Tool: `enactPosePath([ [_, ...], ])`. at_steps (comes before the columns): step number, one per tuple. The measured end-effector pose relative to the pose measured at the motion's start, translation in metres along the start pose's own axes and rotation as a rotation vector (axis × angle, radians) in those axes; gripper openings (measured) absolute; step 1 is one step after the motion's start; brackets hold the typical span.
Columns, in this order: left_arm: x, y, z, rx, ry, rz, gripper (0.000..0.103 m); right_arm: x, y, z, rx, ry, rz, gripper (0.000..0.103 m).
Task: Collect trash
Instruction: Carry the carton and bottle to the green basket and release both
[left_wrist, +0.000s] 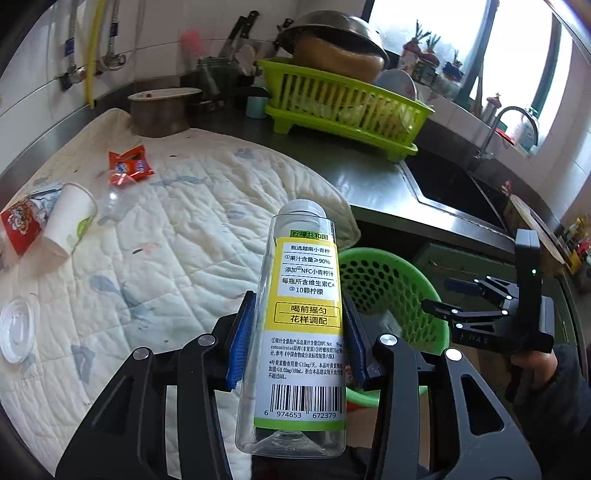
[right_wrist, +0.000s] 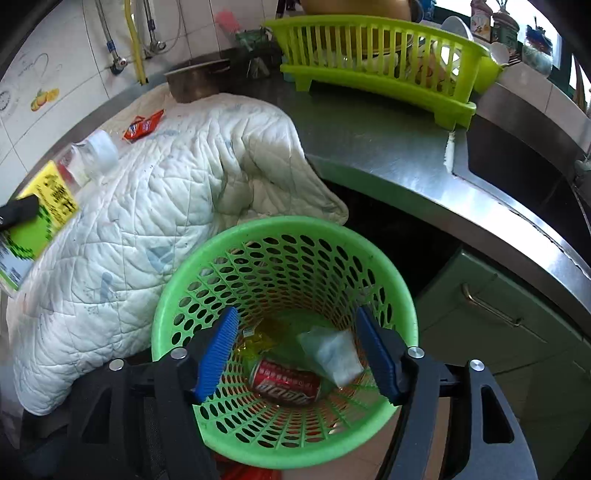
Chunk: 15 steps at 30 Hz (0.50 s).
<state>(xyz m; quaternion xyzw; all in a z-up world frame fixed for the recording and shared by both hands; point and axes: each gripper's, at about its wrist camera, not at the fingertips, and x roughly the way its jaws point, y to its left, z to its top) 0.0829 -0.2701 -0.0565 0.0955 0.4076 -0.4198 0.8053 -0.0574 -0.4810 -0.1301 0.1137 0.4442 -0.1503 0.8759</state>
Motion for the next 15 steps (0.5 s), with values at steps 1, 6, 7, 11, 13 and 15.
enactPosePath([
  [1, 0.006, -0.009, 0.000, 0.012, 0.010, -0.007, 0.044, -0.005, -0.001, -0.001, -0.002, -0.012, -0.003, 0.066],
  [6, 0.039, -0.047, -0.003, 0.059, 0.063, -0.040, 0.044, -0.028, -0.007, -0.004, -0.004, -0.057, -0.007, 0.071],
  [7, 0.046, -0.053, -0.003, 0.069, 0.078, -0.043, 0.044, -0.033, -0.008, -0.005, -0.005, -0.067, -0.007, 0.073],
  [11, 0.072, -0.074, -0.007, 0.099, 0.129, -0.050, 0.044, -0.047, -0.013, -0.007, -0.004, -0.093, -0.006, 0.074],
  [13, 0.082, -0.084, -0.008, 0.114, 0.146, -0.051, 0.044, -0.052, -0.014, -0.008, -0.007, -0.099, -0.009, 0.075],
  [15, 0.089, -0.092, -0.009, 0.133, 0.156, -0.054, 0.044, -0.055, -0.016, -0.009, -0.008, -0.104, -0.011, 0.078],
])
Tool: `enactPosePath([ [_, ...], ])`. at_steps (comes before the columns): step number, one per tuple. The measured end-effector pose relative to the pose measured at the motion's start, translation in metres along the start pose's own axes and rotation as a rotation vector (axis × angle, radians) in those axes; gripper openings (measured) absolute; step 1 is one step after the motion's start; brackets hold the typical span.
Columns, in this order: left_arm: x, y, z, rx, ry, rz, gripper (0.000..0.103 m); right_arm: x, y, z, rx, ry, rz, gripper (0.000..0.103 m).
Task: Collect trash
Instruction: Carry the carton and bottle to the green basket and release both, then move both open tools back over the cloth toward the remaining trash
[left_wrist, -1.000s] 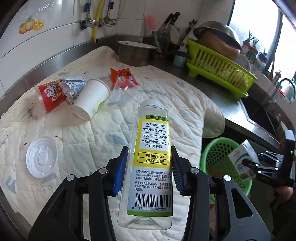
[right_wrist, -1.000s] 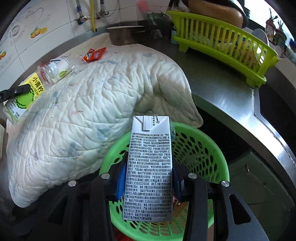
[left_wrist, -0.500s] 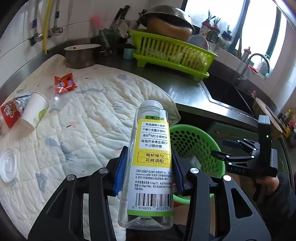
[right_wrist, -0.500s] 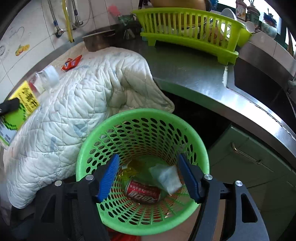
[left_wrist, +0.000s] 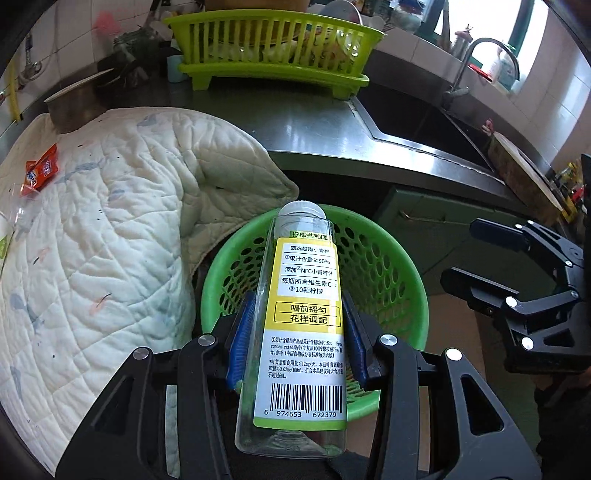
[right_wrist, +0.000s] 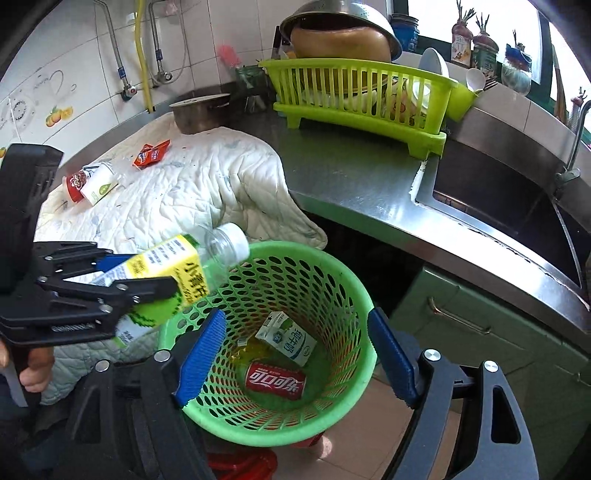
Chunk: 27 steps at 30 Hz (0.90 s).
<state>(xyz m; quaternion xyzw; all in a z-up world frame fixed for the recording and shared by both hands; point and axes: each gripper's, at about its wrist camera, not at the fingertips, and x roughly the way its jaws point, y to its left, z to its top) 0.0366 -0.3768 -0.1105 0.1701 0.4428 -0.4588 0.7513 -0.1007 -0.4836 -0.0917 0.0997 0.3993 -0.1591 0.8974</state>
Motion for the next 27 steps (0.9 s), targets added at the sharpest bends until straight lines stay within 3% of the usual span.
enactPosePath([
  [6, 0.009, -0.011, 0.002, 0.034, 0.001, 0.010, 0.049, -0.003, -0.004, -0.002, 0.008, -0.003, -0.002, 0.078],
  [8, 0.006, -0.013, 0.001, 0.045, -0.017, 0.031, 0.071, -0.004, -0.005, -0.003, 0.012, -0.002, 0.001, 0.078],
  [9, 0.003, -0.012, 0.001, 0.045, -0.026, 0.037, 0.073, -0.003, -0.005, -0.003, 0.013, 0.000, 0.002, 0.078],
  [17, -0.023, 0.005, -0.002, 0.000, -0.074, 0.064, 0.075, -0.004, 0.004, 0.001, -0.004, -0.009, 0.014, 0.079],
  [27, -0.064, 0.044, -0.018, -0.080, -0.144, 0.162, 0.081, -0.002, 0.034, 0.015, -0.062, -0.027, 0.048, 0.082],
])
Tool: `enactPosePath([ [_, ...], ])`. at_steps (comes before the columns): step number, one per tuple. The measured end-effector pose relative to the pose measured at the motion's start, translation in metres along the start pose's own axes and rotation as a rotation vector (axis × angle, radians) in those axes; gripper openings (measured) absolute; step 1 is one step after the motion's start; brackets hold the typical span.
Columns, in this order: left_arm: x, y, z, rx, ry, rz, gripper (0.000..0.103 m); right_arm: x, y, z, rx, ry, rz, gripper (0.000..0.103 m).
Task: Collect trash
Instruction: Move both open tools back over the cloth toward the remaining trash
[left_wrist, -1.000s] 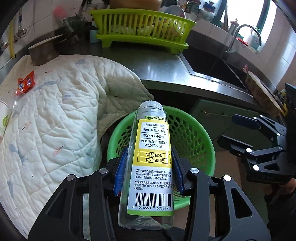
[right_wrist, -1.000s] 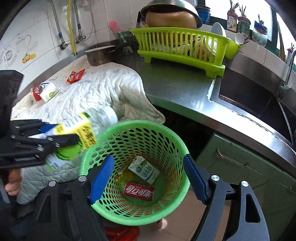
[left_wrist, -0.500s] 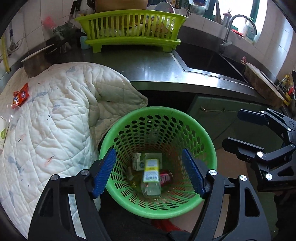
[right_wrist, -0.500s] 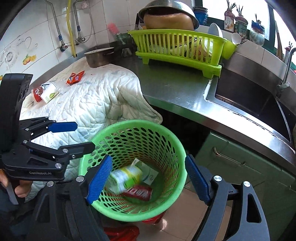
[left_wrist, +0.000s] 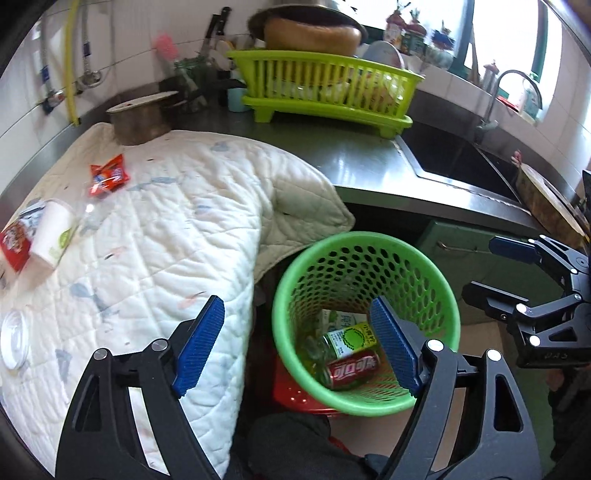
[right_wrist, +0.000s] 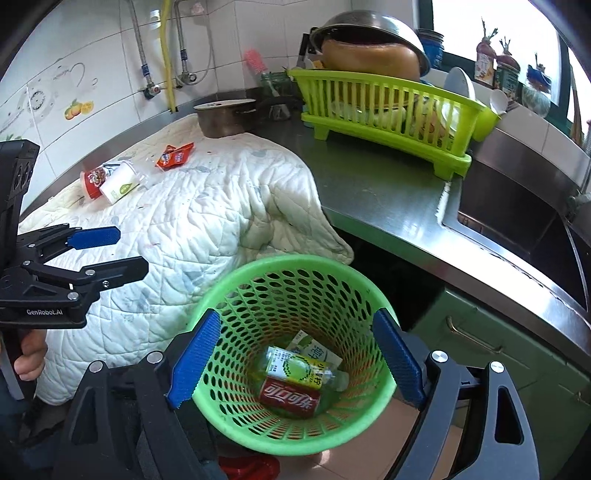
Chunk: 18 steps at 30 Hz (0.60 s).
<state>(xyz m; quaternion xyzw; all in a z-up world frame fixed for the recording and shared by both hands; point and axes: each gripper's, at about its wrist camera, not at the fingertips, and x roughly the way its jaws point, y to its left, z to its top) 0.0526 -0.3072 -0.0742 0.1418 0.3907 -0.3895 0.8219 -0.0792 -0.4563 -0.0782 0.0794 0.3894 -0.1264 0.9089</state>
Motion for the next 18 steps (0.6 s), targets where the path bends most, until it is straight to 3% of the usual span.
enactPosePath([
  [10, -0.039, 0.067, -0.014, -0.119, -0.062, 0.166, 0.089, 0.013, 0.053, 0.032, -0.092, -0.025, 0.068, 0.085],
  [18, -0.060, 0.142, -0.038, -0.244, -0.057, 0.281, 0.089, 0.038, 0.112, 0.064, -0.177, -0.026, 0.148, 0.085],
])
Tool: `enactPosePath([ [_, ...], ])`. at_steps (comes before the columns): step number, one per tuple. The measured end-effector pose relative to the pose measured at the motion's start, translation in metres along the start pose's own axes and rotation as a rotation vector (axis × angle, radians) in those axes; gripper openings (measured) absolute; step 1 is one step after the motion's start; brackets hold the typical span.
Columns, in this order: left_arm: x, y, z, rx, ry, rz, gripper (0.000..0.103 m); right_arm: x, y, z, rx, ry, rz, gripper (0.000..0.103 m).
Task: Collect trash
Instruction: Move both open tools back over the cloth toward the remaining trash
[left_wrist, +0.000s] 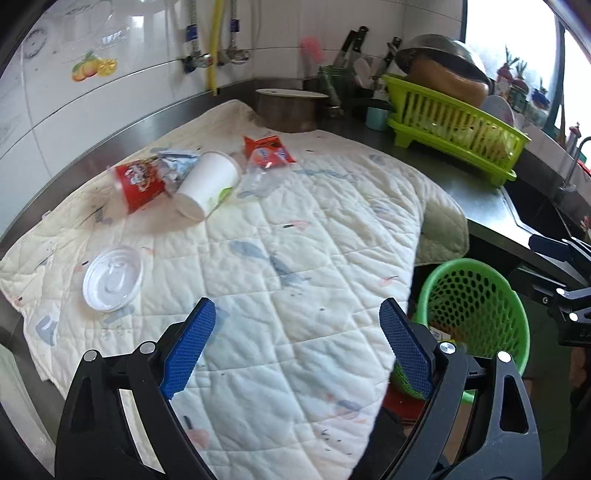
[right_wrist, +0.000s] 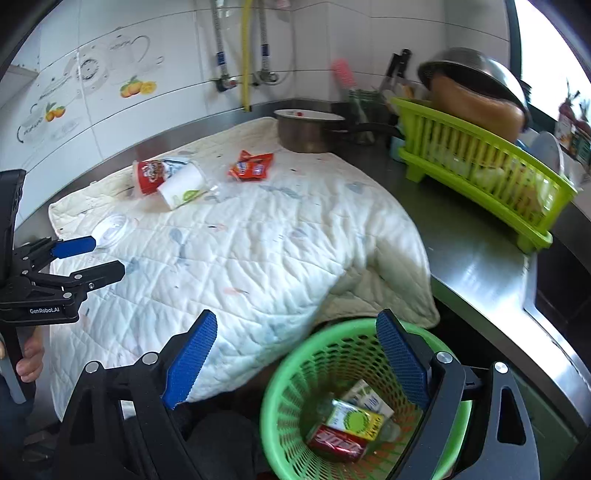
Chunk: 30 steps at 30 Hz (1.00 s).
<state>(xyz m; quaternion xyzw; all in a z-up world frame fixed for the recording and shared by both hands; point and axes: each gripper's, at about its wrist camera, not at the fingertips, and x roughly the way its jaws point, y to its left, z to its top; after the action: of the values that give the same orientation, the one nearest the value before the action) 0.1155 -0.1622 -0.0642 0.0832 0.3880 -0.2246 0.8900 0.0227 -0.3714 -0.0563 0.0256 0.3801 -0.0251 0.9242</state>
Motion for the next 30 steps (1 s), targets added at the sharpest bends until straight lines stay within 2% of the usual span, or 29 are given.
enactPosePath([
  [10, -0.004, 0.089, -0.013, -0.137, -0.007, 0.112, 0.089, 0.047, 0.059, 0.055, -0.097, -0.013, 0.084, 0.085],
  [18, -0.010, 0.136, -0.020, -0.228, -0.019, 0.164, 0.089, 0.102, 0.089, 0.099, -0.126, 0.014, 0.096, 0.085],
  [24, -0.011, 0.151, -0.026, -0.245, -0.024, 0.172, 0.089, 0.150, 0.092, 0.132, 0.027, 0.080, 0.171, 0.085],
  [30, -0.013, 0.163, -0.030, -0.264, -0.036, 0.166, 0.089, 0.195, 0.091, 0.165, 0.198, 0.141, 0.200, 0.082],
])
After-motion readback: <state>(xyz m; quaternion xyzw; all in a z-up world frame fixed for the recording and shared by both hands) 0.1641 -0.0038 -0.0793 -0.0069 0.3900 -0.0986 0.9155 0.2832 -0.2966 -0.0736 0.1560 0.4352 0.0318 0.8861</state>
